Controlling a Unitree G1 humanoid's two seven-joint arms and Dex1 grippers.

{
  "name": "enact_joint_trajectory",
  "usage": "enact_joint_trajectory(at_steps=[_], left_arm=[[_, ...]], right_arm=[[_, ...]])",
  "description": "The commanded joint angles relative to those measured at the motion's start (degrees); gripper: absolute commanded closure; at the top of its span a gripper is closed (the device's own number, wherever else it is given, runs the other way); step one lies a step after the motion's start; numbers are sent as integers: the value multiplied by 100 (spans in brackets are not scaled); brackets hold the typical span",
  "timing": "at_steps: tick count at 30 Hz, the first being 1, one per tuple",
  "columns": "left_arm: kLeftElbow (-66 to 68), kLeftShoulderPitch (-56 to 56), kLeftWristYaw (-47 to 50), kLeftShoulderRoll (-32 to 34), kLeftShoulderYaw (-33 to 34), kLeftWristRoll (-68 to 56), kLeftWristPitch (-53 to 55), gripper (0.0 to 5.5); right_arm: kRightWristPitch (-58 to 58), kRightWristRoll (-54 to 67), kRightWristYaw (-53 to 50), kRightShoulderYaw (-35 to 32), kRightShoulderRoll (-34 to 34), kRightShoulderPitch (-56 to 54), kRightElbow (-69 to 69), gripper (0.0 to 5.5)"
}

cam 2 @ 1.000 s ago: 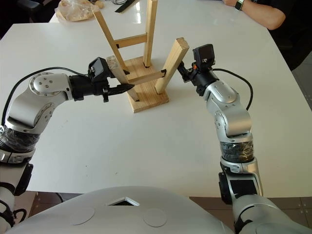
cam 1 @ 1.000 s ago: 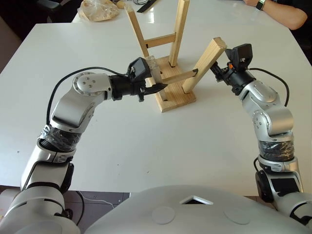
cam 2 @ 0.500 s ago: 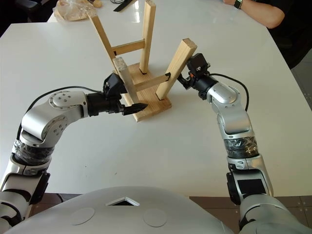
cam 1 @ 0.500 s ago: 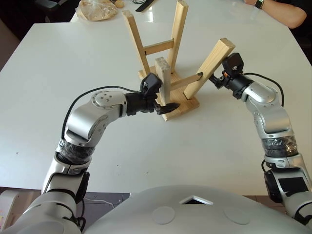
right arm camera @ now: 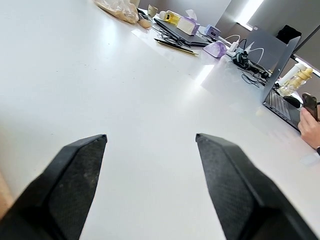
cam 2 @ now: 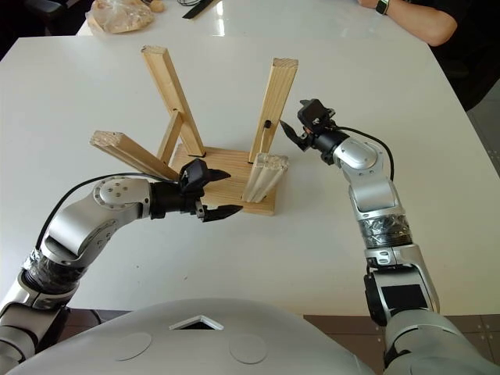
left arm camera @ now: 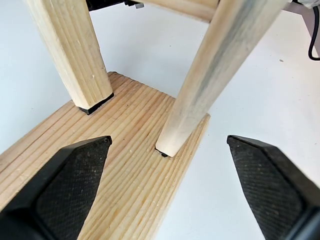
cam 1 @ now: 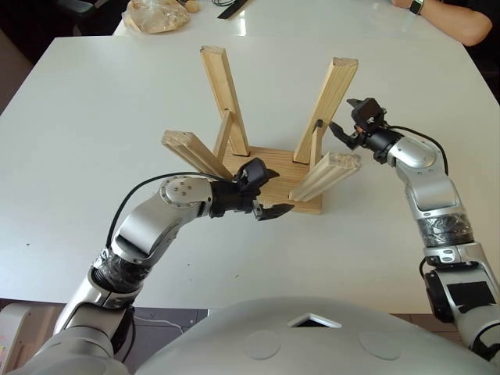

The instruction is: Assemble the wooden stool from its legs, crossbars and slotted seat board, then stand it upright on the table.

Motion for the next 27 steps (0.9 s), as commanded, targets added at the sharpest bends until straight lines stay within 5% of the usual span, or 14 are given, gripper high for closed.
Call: enact_joint_trajectory(at_steps=[1, 6, 10, 13, 16, 18, 21, 27], left_arm=[[-493, 524, -225, 360, 143, 2, -297, 121], [-1069, 1255, -195, 537, 687, -215, -470, 121], [-1306, 2317, -685, 939, 2001, -792, -773, 121], [-773, 3047, -1283, 1337, 2581, -636, -1308, 121], [81, 3117, -1342, 1345, 2675, -290, -1741, 121], [436, 2840, -1043, 1162, 2591, -74, -1816, 121], [742, 2362, -686, 863, 2297, 163, -1877, 121], [1312, 1597, -262, 361, 1790, 631, -1975, 121]], right_arm=[[-116, -136, -62, -116, -59, -24, 42, 220], [-34, -34, -172, -487, -143, 260, -239, 220], [431, 504, -444, -1285, -11, 456, -1148, 220], [1239, 2222, -558, -2324, 250, 303, -2361, 220], [2361, 5493, -362, -2965, 26, 88, -3549, 220], [2860, 6986, 336, -2820, -474, 129, -3984, 220], [3347, 7510, 715, -2500, -665, -101, -3770, 220], [3677, 9099, -161, -1891, -424, -1670, -3482, 220]])
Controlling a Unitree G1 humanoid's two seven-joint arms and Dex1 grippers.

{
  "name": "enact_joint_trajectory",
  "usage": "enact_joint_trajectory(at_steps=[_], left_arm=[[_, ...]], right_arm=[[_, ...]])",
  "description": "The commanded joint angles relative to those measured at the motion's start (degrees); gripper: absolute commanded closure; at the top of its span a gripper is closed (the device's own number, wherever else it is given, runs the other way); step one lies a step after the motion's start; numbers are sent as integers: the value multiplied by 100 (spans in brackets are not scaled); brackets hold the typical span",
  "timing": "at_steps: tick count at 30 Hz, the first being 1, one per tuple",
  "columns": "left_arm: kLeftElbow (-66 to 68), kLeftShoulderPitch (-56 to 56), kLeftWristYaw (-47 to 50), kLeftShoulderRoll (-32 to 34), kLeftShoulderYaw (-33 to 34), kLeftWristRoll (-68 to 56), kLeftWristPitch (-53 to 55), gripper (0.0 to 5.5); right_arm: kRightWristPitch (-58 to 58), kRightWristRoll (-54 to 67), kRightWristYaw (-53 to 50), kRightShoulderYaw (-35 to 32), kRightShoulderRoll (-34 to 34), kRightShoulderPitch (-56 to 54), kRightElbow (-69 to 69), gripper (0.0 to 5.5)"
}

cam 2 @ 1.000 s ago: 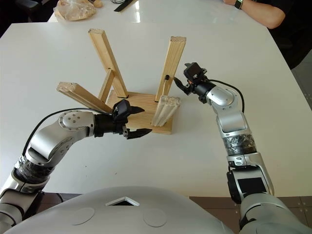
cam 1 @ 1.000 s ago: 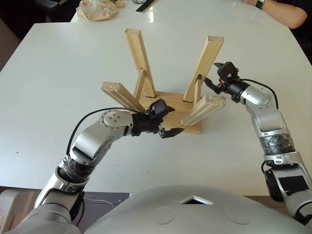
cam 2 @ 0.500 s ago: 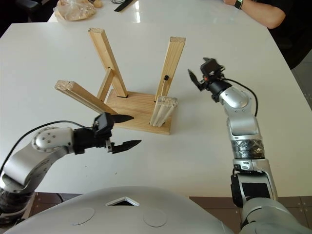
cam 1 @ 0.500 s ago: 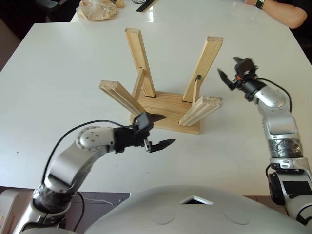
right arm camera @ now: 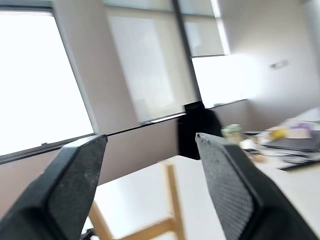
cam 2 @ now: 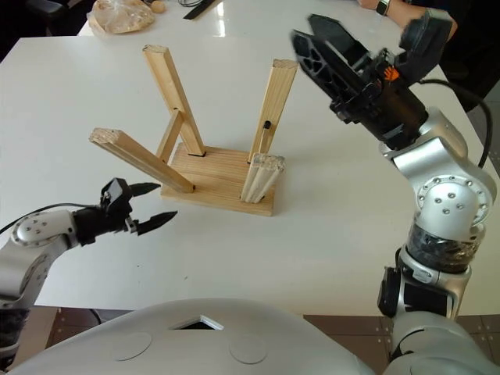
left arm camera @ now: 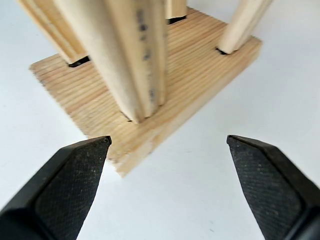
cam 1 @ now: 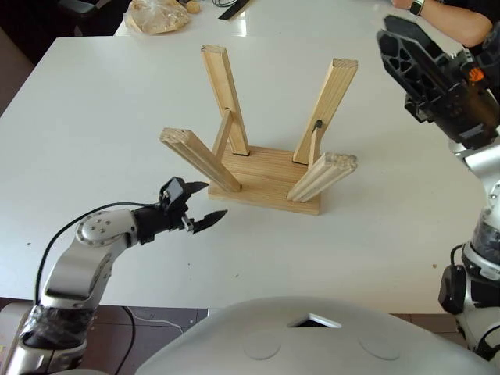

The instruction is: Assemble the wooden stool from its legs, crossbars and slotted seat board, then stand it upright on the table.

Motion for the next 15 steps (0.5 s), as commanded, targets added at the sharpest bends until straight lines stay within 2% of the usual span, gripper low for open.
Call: enact_joint_trajectory(at_steps=[1, 5, 8, 11, 15], left_arm=[[416, -485, 309, -304, -320, 397, -140, 121], [794, -669, 504, -471, -454, 675, -266, 121], [908, -762, 613, -571, -501, 762, -286, 121], [965, -806, 702, -648, -498, 828, -295, 121], [1088, -890, 814, -714, -517, 930, -287, 121]], right_arm=[[391, 1456, -759, 482, 0, -1391, -240, 220], [596, 1739, -1245, 999, -38, -1658, -504, 220], [734, 1553, -1301, 1279, -71, -1410, -594, 220], [867, 271, -687, 1882, -442, -650, -1024, 220], [134, -2103, 503, 2910, -1089, 191, -1107, 220]])
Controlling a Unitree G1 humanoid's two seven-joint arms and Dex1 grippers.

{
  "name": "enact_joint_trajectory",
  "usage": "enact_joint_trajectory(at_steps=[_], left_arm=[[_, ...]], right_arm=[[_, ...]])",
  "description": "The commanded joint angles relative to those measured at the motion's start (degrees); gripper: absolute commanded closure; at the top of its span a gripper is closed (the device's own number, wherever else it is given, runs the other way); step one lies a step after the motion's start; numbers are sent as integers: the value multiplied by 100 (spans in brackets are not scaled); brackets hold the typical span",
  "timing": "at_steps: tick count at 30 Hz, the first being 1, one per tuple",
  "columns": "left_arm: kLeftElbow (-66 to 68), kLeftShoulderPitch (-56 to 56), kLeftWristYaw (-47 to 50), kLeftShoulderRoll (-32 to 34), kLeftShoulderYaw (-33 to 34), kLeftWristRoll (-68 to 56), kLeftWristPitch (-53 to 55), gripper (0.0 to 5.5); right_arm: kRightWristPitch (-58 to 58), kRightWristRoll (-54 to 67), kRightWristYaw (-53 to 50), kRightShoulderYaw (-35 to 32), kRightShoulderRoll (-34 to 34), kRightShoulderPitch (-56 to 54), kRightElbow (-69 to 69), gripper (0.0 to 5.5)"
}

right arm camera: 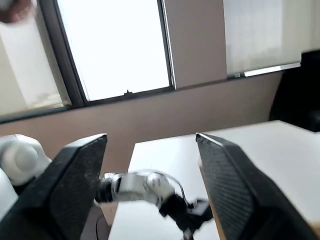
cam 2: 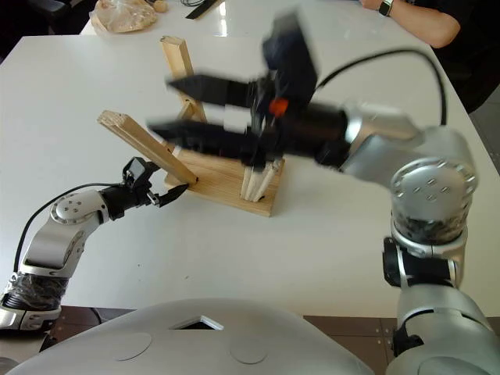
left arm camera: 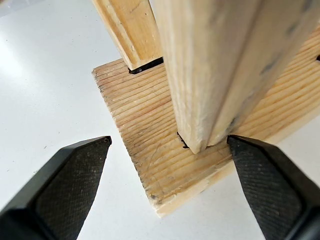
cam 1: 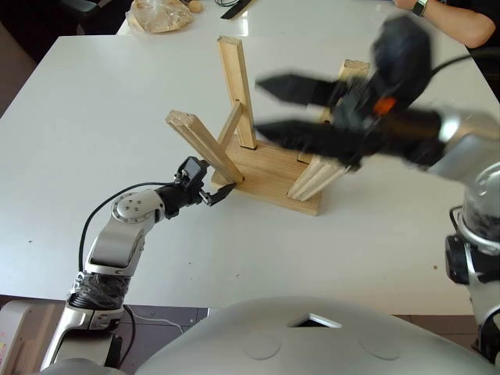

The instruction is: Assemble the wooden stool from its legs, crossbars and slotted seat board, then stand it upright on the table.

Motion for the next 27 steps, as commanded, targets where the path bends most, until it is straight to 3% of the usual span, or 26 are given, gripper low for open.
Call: enact_joint_trajectory(at_steps=[1, 9, 15, 18, 20, 24, 27], left_arm=[[269, -116, 193, -71, -76, 258, 58, 121], [750, -578, 266, -108, -72, 406, 60, 121], [1072, -829, 697, -282, 98, 574, -17, 121], [1226, -865, 1123, -340, 397, 649, -125, 121], [1408, -914, 1319, -293, 582, 742, -286, 121], [873, -629, 468, 54, 702, 274, -212, 121], [454, -171, -304, 523, 819, -48, -136, 121]], right_arm=[[-676, -2086, 1000, 821, -549, 643, 39, 220], [-1029, -1116, -152, -781, 468, -392, 1022, 220], [-1231, -1961, -262, -1285, 299, -240, 1747, 220], [-1737, -3190, 220, -1026, -158, 260, 2431, 220], [-2498, -4615, 617, -329, -679, 811, 3004, 220], [-3559, -6063, 1144, 371, -1296, 1687, 3573, 220], [-3857, -6252, 1382, 459, -1458, 2051, 3573, 220]])
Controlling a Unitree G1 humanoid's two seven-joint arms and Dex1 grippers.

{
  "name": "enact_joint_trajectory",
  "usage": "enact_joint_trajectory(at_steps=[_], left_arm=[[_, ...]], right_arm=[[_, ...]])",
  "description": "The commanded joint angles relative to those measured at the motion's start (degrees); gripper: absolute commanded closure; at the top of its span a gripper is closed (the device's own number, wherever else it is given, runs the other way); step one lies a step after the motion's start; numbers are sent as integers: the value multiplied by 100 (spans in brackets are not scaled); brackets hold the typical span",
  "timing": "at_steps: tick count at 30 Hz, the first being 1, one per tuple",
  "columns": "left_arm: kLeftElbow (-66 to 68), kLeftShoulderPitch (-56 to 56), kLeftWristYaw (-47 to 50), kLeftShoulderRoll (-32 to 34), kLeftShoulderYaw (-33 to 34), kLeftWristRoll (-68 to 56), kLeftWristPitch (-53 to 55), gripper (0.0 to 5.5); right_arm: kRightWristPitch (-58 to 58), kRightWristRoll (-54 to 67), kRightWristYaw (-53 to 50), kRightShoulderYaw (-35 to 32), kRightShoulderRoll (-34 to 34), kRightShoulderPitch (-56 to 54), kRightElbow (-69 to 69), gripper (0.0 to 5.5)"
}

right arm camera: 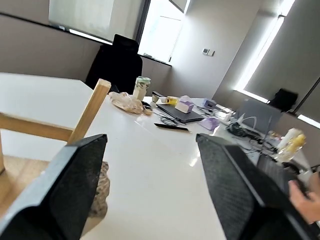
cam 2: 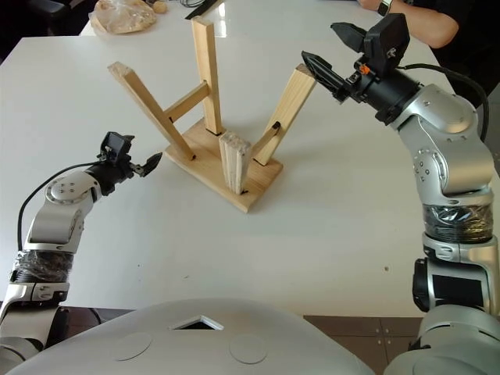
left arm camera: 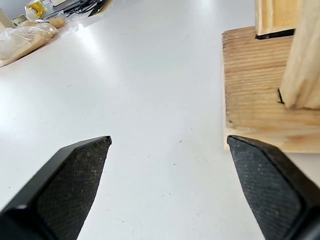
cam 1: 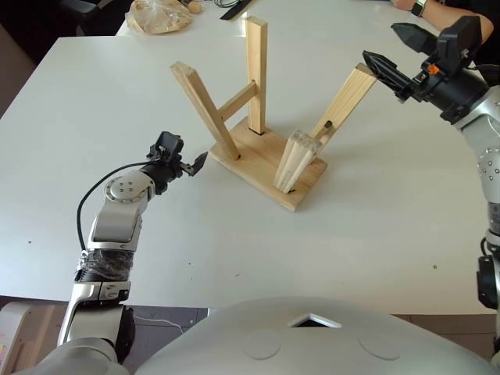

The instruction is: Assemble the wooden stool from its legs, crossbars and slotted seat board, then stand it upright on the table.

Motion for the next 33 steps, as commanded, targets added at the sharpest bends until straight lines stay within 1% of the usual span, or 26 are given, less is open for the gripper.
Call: enact_joint_trajectory(at_steps=[1, 4, 7, 9, 15, 18, 20, 22, 23, 27, 30, 33], left_arm=[[-526, 564, -1056, 799, 291, -380, 65, 121], [90, 220, -943, 1000, 379, -87, -55, 121], [360, -97, -844, 967, 323, -4, -68, 121], [384, -196, -840, 860, 183, 63, -104, 121], [415, -300, -831, 630, -163, 258, -252, 121], [448, -333, -832, 575, -207, 289, -283, 121], [483, -346, -817, 525, -218, 297, -302, 121], [527, -358, -749, 455, -222, 329, -344, 121], [554, -389, -676, 395, -207, 339, -353, 121], [797, -744, -221, 108, -120, 437, -475, 121], [1254, -1215, 339, -149, -45, 597, -685, 121], [1153, -1443, 326, -490, -402, 653, -739, 121]], right_arm=[[-85, -1160, 753, 934, -458, 1570, 673, 220], [-226, -1033, 583, 710, -386, 1605, 626, 220], [-32, -317, 140, 205, 111, 1053, 361, 220], [221, 231, -92, -51, 453, 683, 7, 220], [1224, 1565, -493, -383, 1130, -34, -1312, 220], [1614, 2262, -919, -659, 1515, -500, -1598, 220], [1762, 2465, -1073, -751, 1681, -707, -1607, 220], [1760, 2210, -1043, -661, 1724, -747, -1416, 220], [1666, 1895, -982, -536, 1701, -694, -1214, 220], [530, -233, -842, 325, 1468, -157, 129, 220], [15, -1101, -1002, 740, 1833, -21, 1252, 220], [-263, -1687, -1366, 873, 2140, 29, 1822, 220]])
